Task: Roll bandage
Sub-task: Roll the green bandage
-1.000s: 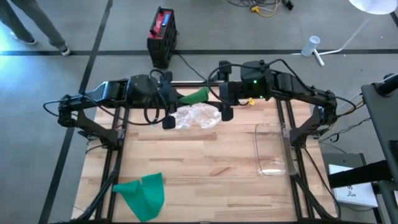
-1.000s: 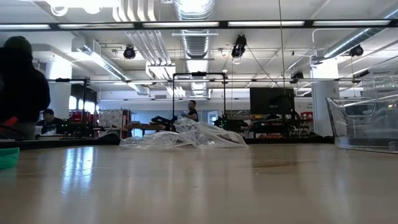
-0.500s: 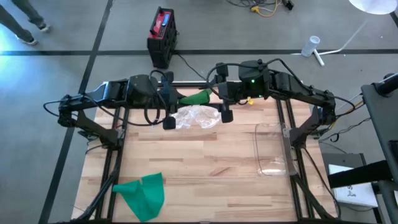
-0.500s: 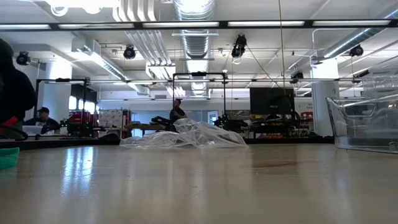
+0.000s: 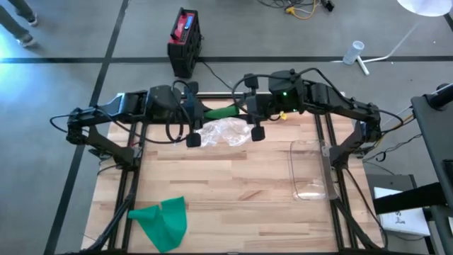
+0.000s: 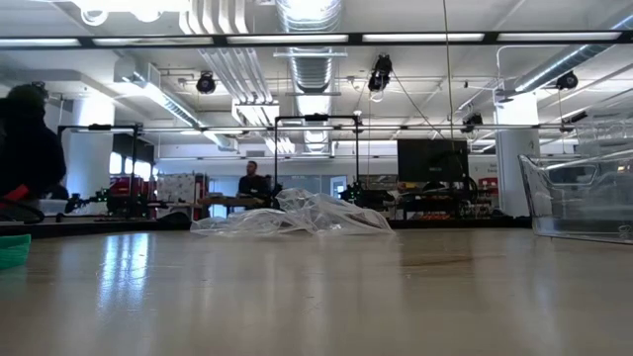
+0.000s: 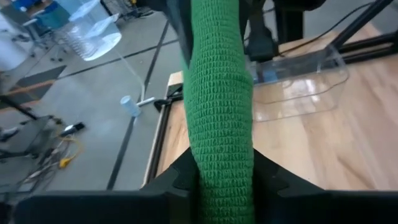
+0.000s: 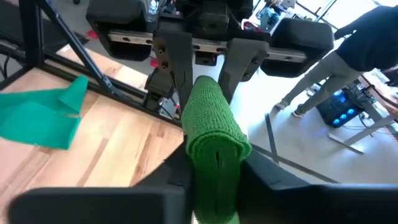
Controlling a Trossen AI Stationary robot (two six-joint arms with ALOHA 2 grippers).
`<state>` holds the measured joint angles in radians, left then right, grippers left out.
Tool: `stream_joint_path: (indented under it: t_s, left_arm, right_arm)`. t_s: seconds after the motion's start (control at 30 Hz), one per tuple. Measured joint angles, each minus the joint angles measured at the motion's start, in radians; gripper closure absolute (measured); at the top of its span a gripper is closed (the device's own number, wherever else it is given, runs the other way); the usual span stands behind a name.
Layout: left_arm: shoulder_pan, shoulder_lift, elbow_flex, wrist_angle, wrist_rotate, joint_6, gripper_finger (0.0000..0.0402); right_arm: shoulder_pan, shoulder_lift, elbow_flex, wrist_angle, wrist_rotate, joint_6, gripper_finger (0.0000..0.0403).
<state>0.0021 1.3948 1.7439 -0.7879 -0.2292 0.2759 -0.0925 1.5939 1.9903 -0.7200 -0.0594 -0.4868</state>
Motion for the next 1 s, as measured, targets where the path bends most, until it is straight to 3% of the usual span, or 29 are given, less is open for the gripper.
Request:
stream_joint_path:
  t_s: [0.1, 0.3, 0.43, 0.7, 1.0]
  left_arm:
    - [-0.002, 0.000, 0.000, -0.008, -0.056, 0.010, 0.0314]
    - [0.001, -0.041, 0.000, -0.109, -0.162, 0.017, 0.0267]
    - [0.001, -0.084, -0.059, -0.058, -0.165, -0.020, 0.0241]
    - [0.005, -0.207, -0.412, 0.617, 0.113, 0.009, 0.0203]
    - [0.006, -0.219, -0.775, 1.375, 0.131, 0.054, 0.0160]
  right_arm:
    - [0.000, 0.000, 0.005, -0.022, 0.003, -0.004, 0.0369]
    - [-0.001, -0.025, 0.048, -0.067, 0.000, 0.006, 0.0371]
    - [-0.001, -0.079, 0.060, -0.030, -0.053, 0.028, 0.0371]
    - [-0.002, -0.104, 0.022, 0.124, -0.136, 0.069, 0.0370]
    - [-0.002, -0.108, -0.174, 0.548, -0.156, 0.111, 0.0371]
